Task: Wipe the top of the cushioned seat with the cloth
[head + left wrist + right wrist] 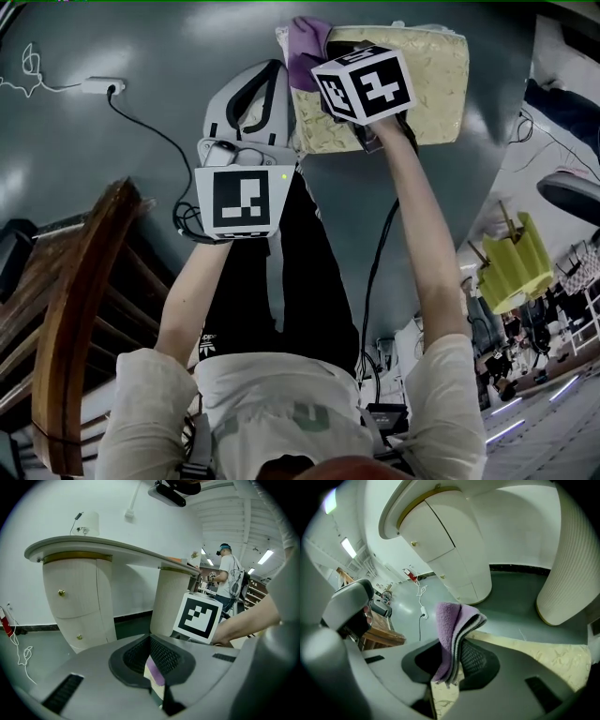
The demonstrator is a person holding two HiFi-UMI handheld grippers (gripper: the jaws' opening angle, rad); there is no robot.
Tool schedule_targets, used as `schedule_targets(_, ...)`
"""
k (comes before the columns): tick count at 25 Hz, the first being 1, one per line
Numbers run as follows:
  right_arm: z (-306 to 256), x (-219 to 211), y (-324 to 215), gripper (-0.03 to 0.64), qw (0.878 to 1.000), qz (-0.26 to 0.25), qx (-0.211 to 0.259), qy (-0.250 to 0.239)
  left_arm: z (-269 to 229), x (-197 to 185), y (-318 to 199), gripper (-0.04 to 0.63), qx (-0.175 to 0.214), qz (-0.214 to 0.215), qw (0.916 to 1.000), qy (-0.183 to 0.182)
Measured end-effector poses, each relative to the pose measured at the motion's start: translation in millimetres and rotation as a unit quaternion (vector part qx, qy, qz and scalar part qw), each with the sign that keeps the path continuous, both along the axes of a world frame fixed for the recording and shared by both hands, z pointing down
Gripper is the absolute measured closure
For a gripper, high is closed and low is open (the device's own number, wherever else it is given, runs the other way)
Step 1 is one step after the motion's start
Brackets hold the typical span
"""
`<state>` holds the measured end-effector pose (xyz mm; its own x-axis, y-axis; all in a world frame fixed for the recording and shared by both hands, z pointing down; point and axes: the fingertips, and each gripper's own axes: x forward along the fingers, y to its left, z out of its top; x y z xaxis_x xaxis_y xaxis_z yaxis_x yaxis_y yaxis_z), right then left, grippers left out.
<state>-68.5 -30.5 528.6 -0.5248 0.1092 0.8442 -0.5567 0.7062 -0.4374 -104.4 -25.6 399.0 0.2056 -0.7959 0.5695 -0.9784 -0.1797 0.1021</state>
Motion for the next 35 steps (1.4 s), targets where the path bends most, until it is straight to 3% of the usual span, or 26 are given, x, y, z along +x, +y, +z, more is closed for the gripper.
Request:
schedule_targets(11,3.7,115.7,-55.0,0.525,0.996,0.04,0.04,0.069,6.1,36.5,-20.5,0.589,0.006,0.029,0.9996,0.0)
schedule_targets(21,-0.7,233.0,-112.5,0.525,0.974,0.09,0.105,0.181,1.0,57.7,-33.6,0.589,0.017,0.051,0.9986,-0.003)
schedule_targets(30,-2.0,279.7,-134.2,0.526,0.951,0.069,0.148,0.263,5.1,59.9,-28.7,0.589,0.01,0.056,0.9984,-0.004)
schedule_targets(35,2.6,284.2,-134.2,0.526,0.947,0.068,0.15,0.275,7.9,56.4,-26.2,0.589,0.004,0.056,0.9984,-0.008)
